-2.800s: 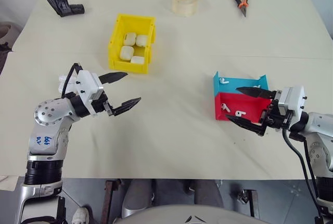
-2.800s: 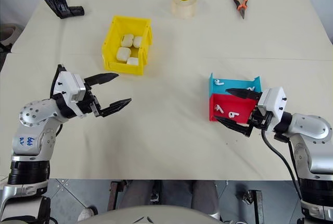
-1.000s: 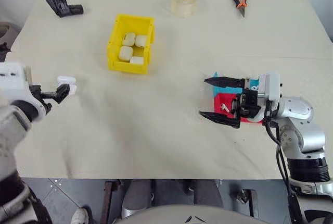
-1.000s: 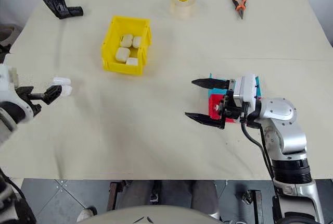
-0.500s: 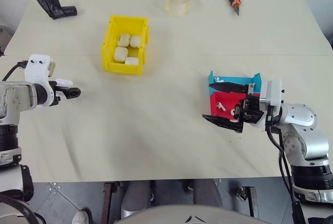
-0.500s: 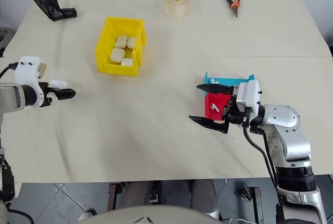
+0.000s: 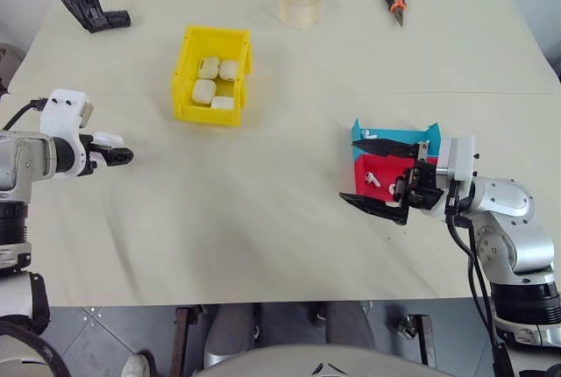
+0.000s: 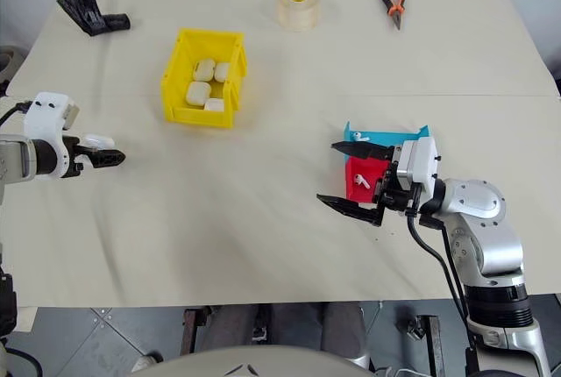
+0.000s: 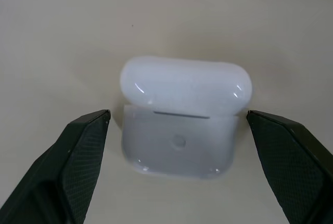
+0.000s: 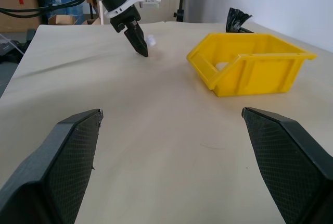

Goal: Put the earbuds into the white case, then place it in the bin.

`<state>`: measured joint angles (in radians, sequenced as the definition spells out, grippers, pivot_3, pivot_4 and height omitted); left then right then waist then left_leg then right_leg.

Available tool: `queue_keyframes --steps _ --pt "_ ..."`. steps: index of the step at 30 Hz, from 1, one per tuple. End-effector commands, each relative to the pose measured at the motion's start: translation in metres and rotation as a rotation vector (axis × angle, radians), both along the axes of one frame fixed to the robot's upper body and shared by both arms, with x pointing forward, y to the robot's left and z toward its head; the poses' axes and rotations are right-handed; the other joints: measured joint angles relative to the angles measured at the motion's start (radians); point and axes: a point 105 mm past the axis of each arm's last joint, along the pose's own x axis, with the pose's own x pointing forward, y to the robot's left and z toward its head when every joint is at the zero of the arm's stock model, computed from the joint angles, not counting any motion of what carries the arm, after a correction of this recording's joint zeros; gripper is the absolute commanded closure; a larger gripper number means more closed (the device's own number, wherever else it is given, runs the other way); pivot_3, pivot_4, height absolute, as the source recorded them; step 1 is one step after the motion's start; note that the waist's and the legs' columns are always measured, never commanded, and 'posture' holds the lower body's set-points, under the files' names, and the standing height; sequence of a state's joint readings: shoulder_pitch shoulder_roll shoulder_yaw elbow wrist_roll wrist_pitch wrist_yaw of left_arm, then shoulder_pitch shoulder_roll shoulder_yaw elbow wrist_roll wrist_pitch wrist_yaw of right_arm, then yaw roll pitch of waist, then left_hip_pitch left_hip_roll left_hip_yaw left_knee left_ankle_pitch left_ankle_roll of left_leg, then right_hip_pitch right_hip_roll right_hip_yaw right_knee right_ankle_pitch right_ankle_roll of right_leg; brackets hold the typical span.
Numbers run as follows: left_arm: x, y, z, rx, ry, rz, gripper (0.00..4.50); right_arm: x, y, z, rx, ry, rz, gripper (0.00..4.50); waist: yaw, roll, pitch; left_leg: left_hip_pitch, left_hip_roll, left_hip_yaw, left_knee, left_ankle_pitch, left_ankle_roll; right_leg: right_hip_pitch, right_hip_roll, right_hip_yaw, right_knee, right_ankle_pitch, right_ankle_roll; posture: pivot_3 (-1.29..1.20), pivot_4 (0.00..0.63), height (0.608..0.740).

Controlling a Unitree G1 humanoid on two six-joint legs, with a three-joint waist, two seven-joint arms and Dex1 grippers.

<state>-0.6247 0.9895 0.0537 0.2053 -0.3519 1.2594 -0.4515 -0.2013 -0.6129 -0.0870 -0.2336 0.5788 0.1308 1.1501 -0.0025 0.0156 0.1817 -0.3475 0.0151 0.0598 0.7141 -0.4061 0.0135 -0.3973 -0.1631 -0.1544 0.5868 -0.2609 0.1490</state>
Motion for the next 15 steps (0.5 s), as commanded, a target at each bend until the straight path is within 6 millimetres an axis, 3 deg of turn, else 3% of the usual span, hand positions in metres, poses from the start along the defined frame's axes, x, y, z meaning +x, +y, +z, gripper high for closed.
queue_keyframes --steps 1,4,10,15 --pt "-0.0120 0.0069 -0.0072 0.009 0.068 0.019 0.02 -0.0037 0.0023 0.0100 0.012 -0.055 0.011 0.00 0.000 0.000 0.000 0.000 0.000 0.000 0.000 0.000 0.000 0.000 0.000 0.000 0.000 0.000 0.000 0.00 0.150 0.740" --pt "-0.0143 0.0074 -0.0101 0.006 0.074 0.020 0.21 -0.0034 0.0030 0.0086 0.014 -0.054 0.010 0.00 0.000 0.000 0.000 0.002 0.000 0.002 -0.001 0.000 0.000 0.000 0.000 0.001 0.001 0.000 0.000 0.00 0.150 0.740" --pt "-0.0109 0.0064 -0.0128 0.002 0.031 0.006 1.74 -0.0028 0.0032 0.0069 0.016 -0.052 0.009 0.00 0.000 0.000 0.000 0.007 0.000 0.007 -0.005 0.000 0.000 0.000 0.000 0.005 0.002 0.000 -0.001 0.00 0.150 0.740" --pt "-0.0104 0.0073 -0.0132 -0.001 -0.021 -0.011 1.74 -0.0031 0.0022 0.0057 0.013 -0.049 0.008 0.00 0.000 0.000 0.000 0.011 0.000 0.010 -0.006 0.000 0.000 0.000 0.000 0.008 0.003 0.000 -0.001 0.00 0.150 0.740"
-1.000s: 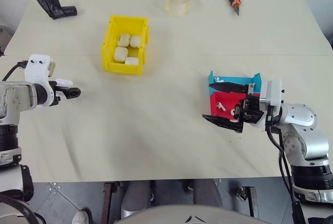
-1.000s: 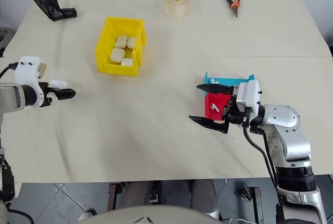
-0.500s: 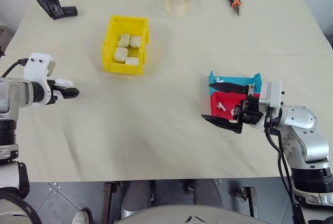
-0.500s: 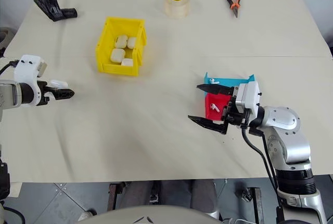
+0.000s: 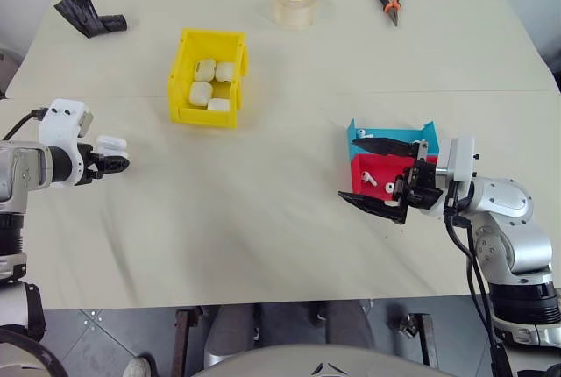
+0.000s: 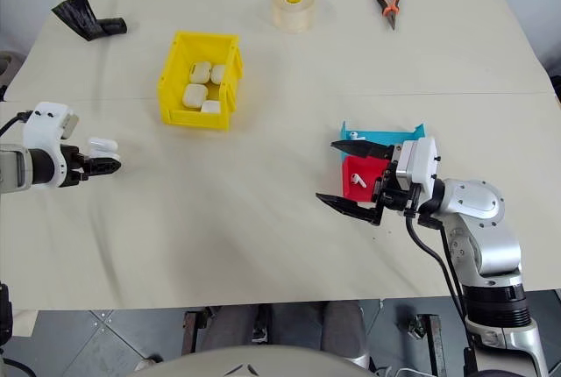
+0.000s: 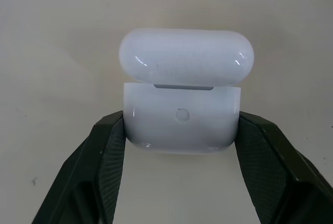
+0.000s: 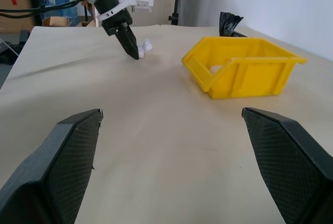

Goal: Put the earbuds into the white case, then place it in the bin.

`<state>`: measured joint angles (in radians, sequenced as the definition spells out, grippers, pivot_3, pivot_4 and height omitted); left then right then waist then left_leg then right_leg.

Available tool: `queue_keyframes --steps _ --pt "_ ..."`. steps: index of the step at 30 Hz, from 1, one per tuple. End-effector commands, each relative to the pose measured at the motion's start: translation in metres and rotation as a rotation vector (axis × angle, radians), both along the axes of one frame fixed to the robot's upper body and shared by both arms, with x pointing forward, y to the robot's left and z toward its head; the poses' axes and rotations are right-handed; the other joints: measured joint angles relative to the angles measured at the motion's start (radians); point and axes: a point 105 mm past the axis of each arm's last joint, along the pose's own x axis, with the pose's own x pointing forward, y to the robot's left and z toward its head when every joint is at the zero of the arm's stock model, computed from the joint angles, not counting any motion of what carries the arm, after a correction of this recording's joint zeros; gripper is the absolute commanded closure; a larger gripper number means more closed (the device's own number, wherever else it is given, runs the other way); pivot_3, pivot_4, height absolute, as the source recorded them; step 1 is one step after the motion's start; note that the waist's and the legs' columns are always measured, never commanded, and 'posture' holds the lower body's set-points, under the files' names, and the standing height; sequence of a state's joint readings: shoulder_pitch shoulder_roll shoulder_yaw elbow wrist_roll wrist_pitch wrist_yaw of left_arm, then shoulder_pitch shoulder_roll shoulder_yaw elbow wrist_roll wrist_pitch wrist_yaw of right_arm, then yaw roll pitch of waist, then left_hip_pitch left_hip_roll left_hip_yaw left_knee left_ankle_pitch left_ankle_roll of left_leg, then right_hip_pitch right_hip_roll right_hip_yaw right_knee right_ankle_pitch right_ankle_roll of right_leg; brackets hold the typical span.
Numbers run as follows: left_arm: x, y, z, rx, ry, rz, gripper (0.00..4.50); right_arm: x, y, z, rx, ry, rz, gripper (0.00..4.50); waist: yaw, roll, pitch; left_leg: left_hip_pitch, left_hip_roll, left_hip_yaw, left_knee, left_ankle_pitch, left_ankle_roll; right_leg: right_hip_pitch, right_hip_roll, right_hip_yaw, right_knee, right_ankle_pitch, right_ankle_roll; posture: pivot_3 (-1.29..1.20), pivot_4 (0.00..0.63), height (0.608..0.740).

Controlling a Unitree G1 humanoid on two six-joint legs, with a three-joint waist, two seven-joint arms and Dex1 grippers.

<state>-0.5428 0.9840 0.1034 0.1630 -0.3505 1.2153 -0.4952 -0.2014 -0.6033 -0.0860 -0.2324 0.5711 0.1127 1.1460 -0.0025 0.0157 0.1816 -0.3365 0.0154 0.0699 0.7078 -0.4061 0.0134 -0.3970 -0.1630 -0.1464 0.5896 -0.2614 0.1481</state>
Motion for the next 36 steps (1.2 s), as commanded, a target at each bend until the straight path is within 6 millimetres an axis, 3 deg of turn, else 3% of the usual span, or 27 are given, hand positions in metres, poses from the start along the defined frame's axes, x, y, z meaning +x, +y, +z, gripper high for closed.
queue_keyframes --steps 1,4,6,13,17,20,23,26,31,33,36 --pt "0.000 0.001 0.000 -0.008 -0.087 -0.025 1.74 -0.003 0.000 0.004 0.004 -0.030 0.009 0.00 0.000 0.000 0.000 0.000 0.000 0.000 0.000 0.000 0.000 0.000 0.000 0.000 0.000 0.000 0.000 0.00 0.150 0.740" --pt "0.000 -0.029 0.030 -0.059 -0.441 -0.247 1.74 -0.004 -0.003 0.002 -0.007 -0.025 0.001 0.00 0.000 0.000 0.000 0.001 0.000 0.001 -0.001 0.000 0.000 0.000 0.000 0.001 0.000 0.000 0.000 0.00 0.150 0.740" --pt "-0.013 -0.043 0.035 -0.056 -0.528 -0.322 1.74 -0.004 -0.006 0.003 -0.014 -0.025 -0.006 0.00 0.000 -0.003 0.001 -0.001 0.000 0.001 -0.001 0.000 0.000 -0.001 0.000 0.001 -0.001 0.000 0.000 0.00 0.150 0.740" --pt "-0.060 -0.126 0.050 -0.253 -0.882 -0.722 1.74 -0.003 -0.023 0.005 -0.064 -0.014 -0.034 0.00 0.012 -0.005 0.002 -0.002 0.000 -0.001 0.002 0.000 0.000 0.000 -0.001 0.001 -0.002 0.000 0.000 0.00 0.150 0.740" --pt "-0.067 -0.165 0.036 -0.273 -0.896 -0.895 1.74 -0.002 -0.036 0.007 -0.107 -0.009 -0.066 0.00 0.015 -0.005 0.002 -0.001 0.000 0.000 0.002 0.000 0.000 0.001 -0.001 0.001 -0.001 0.000 0.000 0.00 0.150 0.740" --pt "-0.068 -0.193 0.038 -0.357 -0.941 -0.979 1.74 -0.009 -0.044 0.014 -0.142 -0.009 -0.077 0.00 0.022 -0.005 0.002 -0.001 0.000 0.000 0.002 0.000 0.001 0.001 -0.001 0.001 -0.002 0.000 0.000 0.00 0.150 0.740" --pt "-0.066 -0.214 0.033 -0.433 -0.989 -1.023 1.74 -0.015 -0.057 0.018 -0.176 -0.002 -0.120 0.00 0.029 -0.005 0.002 -0.002 0.000 0.000 0.003 -0.001 0.001 0.001 -0.001 0.001 -0.002 0.000 0.000 0.00 0.150 0.740" --pt "-0.062 -0.229 0.042 -0.572 -1.100 -1.014 1.74 -0.020 -0.071 0.019 -0.201 -0.001 -0.183 0.00 0.031 -0.005 0.001 -0.002 0.000 0.000 0.004 -0.001 0.002 0.002 -0.001 0.001 -0.002 0.000 0.000 0.00 0.150 0.740" --pt "-0.049 -0.265 0.037 -0.619 -1.144 -1.113 1.74 -0.032 -0.096 0.009 -0.246 0.011 -0.299 0.00 0.035 -0.005 0.001 -0.003 0.000 -0.001 0.006 -0.001 0.003 0.003 -0.001 0.000 -0.003 0.001 0.001 0.00 0.150 0.740" --pt "-0.043 -0.286 0.041 -0.666 -1.180 -1.157 1.74 -0.038 -0.118 0.000 -0.273 0.034 -0.384 0.00 0.036 -0.005 0.001 -0.003 -0.001 0.000 0.006 -0.002 0.004 0.003 -0.001 0.000 -0.003 0.001 0.001 0.00 0.150 0.740" --pt "-0.046 -0.309 0.042 -0.734 -1.186 -1.235 1.74 -0.045 -0.134 -0.007 -0.291 0.058 -0.443 0.00 0.045 -0.005 0.001 -0.004 -0.001 0.000 0.007 -0.002 0.004 0.004 -0.001 -0.001 -0.005 0.001 0.002 0.00 0.150 0.740"
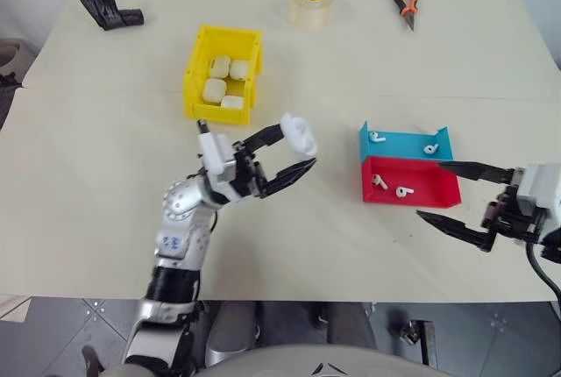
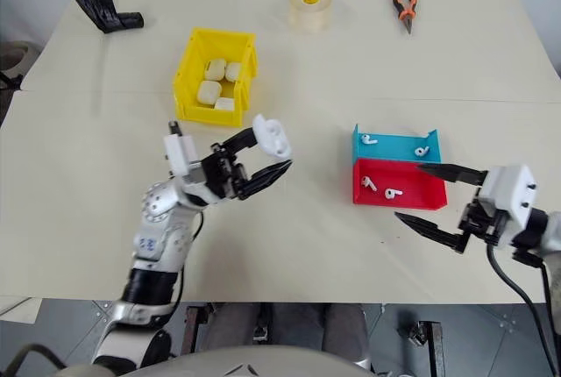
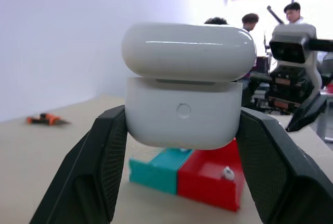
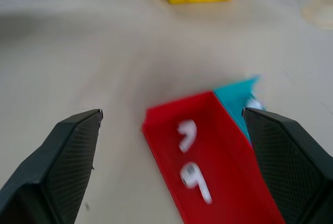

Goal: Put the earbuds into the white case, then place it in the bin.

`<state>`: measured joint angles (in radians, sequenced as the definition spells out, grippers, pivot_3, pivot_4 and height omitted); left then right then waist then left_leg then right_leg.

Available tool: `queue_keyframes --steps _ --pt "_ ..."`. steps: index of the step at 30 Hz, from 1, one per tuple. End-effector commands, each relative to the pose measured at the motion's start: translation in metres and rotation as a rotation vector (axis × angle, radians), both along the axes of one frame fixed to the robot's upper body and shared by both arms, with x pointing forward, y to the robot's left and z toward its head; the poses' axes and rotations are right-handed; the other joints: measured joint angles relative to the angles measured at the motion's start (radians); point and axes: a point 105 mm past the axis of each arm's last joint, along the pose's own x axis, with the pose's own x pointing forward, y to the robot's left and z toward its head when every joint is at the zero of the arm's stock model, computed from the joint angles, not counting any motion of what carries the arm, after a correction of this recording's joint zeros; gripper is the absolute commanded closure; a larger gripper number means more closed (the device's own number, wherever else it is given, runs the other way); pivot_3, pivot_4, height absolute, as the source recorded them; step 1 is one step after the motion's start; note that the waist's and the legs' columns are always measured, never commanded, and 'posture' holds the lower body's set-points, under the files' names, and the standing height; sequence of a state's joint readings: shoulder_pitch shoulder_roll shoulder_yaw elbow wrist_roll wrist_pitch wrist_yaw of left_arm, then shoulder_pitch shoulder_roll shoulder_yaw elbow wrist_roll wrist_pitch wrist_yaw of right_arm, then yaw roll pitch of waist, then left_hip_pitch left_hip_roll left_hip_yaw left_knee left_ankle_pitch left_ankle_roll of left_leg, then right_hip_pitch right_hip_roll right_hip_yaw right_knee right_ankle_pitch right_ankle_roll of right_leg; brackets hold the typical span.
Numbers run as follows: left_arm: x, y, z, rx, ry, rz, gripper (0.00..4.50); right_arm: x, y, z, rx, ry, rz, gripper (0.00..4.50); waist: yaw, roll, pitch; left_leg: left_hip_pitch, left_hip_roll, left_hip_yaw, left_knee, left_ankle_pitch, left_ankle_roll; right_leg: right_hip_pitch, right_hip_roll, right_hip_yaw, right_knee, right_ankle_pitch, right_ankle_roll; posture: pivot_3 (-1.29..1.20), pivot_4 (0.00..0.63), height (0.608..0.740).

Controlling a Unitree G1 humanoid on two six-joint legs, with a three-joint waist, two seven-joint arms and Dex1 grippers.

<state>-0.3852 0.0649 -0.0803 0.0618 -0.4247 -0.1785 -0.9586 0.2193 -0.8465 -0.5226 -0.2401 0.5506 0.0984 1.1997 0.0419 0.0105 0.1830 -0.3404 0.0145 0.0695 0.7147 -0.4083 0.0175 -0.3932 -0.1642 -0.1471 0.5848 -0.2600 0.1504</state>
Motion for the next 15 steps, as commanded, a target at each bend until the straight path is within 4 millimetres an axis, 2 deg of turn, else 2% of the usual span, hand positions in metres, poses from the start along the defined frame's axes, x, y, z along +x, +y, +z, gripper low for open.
queue_keyframes --steps 1,5,7,12,15 --pt "-0.010 -0.021 0.003 -0.006 -0.052 -0.109 1.74 -0.005 -0.015 0.005 -0.031 -0.039 -0.055 0.00 0.000 0.000 0.000 0.000 0.000 0.000 0.000 0.000 0.000 0.000 0.000 0.000 0.000 0.000 0.000 0.00 0.150 0.740" --pt "-0.016 -0.026 0.000 0.010 -0.052 -0.192 1.74 -0.002 -0.016 0.000 -0.109 0.019 -0.072 0.00 -0.017 0.001 0.000 0.001 0.001 0.000 0.000 0.000 0.000 0.000 0.001 0.000 0.000 0.000 0.000 0.00 0.150 0.740" --pt "-0.017 -0.024 -0.001 0.019 -0.057 -0.209 1.74 0.006 -0.018 -0.007 -0.198 0.114 -0.110 0.00 -0.019 0.002 -0.001 0.001 0.001 0.000 0.000 0.000 0.001 0.000 0.001 0.000 0.000 0.000 0.000 0.00 0.150 0.740" --pt "-0.015 -0.019 -0.008 0.062 0.039 -0.220 1.74 0.027 -0.008 -0.015 -0.418 0.225 -0.064 0.00 -0.018 0.002 -0.001 0.001 0.001 -0.001 0.001 0.000 0.001 0.000 0.000 0.000 0.000 0.000 0.000 0.00 0.150 0.740" --pt "-0.019 -0.018 -0.007 0.063 0.007 -0.227 1.74 0.045 0.012 -0.007 -0.446 0.232 0.001 0.00 -0.016 0.002 -0.001 -0.001 0.001 -0.002 0.002 0.000 0.001 0.000 0.000 0.000 0.000 0.000 0.000 0.00 0.150 0.740"
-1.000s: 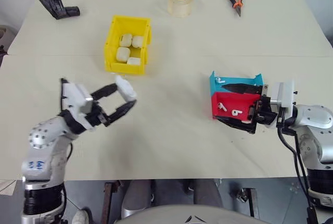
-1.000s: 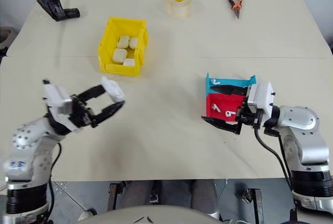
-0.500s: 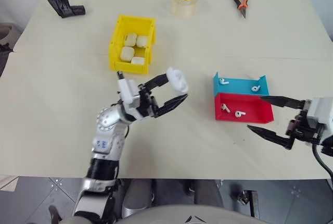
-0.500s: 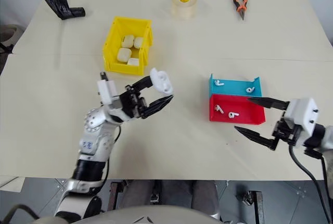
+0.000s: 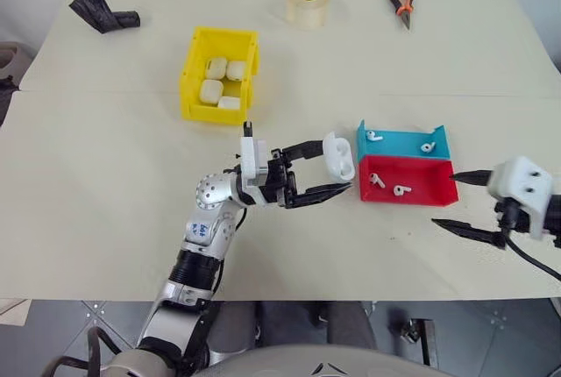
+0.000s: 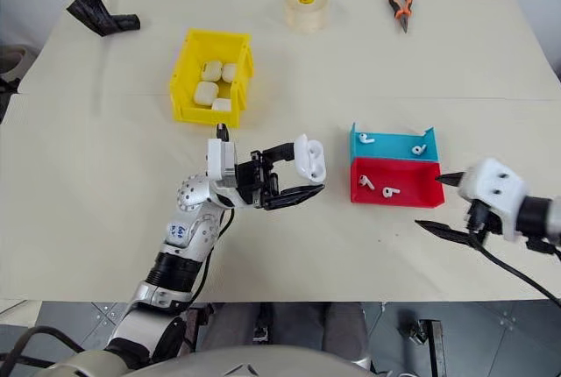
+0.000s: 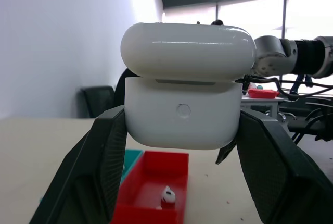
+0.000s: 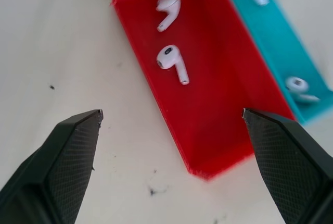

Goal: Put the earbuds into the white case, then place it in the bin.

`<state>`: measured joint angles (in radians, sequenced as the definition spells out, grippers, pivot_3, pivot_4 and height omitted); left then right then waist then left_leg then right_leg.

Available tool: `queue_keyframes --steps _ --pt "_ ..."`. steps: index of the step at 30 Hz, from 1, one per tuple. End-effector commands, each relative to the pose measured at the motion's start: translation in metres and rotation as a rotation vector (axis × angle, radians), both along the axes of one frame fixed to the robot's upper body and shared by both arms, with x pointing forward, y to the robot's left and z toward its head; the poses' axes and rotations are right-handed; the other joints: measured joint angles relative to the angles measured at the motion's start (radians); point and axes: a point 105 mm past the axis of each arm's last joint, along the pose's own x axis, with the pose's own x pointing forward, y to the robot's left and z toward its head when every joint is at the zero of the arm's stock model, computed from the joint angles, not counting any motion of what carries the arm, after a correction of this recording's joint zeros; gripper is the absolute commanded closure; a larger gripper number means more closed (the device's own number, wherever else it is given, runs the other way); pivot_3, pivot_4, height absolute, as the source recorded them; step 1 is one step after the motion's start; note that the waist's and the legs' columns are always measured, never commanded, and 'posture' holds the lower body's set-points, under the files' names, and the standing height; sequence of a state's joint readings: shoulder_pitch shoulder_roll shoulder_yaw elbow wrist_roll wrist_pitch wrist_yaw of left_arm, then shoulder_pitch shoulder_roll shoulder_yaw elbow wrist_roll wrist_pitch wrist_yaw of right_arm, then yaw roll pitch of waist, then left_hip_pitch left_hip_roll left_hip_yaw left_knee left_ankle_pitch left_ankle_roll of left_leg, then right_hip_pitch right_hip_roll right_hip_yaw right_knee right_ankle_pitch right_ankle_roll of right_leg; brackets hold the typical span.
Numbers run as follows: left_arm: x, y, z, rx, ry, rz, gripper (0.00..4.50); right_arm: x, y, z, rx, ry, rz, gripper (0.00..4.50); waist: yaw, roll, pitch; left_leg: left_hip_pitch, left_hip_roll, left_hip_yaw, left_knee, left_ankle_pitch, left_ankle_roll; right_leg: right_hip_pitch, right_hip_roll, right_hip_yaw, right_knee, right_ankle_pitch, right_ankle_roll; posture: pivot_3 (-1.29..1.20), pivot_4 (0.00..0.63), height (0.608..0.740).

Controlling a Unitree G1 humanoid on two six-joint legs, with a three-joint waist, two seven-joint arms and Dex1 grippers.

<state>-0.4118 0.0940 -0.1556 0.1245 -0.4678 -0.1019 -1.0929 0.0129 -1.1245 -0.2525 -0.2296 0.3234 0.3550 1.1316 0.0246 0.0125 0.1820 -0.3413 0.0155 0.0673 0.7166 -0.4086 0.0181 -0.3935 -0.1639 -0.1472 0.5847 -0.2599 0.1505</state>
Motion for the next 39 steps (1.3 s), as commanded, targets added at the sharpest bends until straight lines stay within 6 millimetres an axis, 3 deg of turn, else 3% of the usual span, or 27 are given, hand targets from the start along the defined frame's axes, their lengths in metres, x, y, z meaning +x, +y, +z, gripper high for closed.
queue_keyframes --steps 1,6,15,18,23,39 --pt "-0.010 0.000 0.012 -0.047 -0.068 -0.031 1.74 0.012 0.019 0.005 -0.069 0.022 0.079 0.00 0.002 0.000 0.000 -0.001 0.000 -0.001 0.000 0.000 0.000 0.000 0.000 0.000 0.000 0.000 0.000 0.00 0.150 0.740" --pt "-0.012 0.000 0.010 -0.034 -0.072 -0.041 1.74 0.022 0.034 0.000 -0.210 0.066 0.236 0.00 0.003 0.000 0.000 -0.007 0.000 -0.006 0.002 0.000 0.000 -0.001 -0.001 -0.006 -0.002 0.000 0.000 0.00 0.150 0.740" --pt "-0.015 -0.003 0.011 -0.037 -0.064 -0.044 1.74 0.040 0.030 -0.005 -0.368 0.084 0.331 0.00 -0.002 0.000 0.000 -0.011 0.000 -0.008 0.004 0.000 0.000 -0.003 -0.001 -0.009 -0.002 0.000 0.000 0.00 0.150 0.740" --pt "-0.017 -0.006 0.009 -0.033 -0.061 -0.058 1.74 0.042 0.031 -0.006 -0.384 0.086 0.346 0.59 -0.001 0.000 0.000 -0.011 0.000 -0.008 0.004 0.000 0.000 -0.003 -0.001 -0.010 -0.001 0.000 0.000 0.00 0.150 0.740" --pt "-0.016 -0.008 0.011 -0.039 -0.061 -0.057 1.74 0.042 0.033 -0.005 -0.372 0.092 0.354 2.27 0.000 0.000 0.000 -0.011 0.000 -0.009 0.005 0.000 0.000 -0.003 -0.001 -0.010 -0.001 0.000 0.000 0.00 0.150 0.740" --pt "-0.014 -0.011 0.013 -0.049 -0.053 -0.051 1.74 0.044 0.040 -0.010 -0.378 0.079 0.385 2.27 0.000 0.000 0.000 -0.011 0.000 -0.009 0.004 0.000 0.000 -0.003 -0.001 -0.010 -0.001 0.000 0.000 0.00 0.150 0.740"
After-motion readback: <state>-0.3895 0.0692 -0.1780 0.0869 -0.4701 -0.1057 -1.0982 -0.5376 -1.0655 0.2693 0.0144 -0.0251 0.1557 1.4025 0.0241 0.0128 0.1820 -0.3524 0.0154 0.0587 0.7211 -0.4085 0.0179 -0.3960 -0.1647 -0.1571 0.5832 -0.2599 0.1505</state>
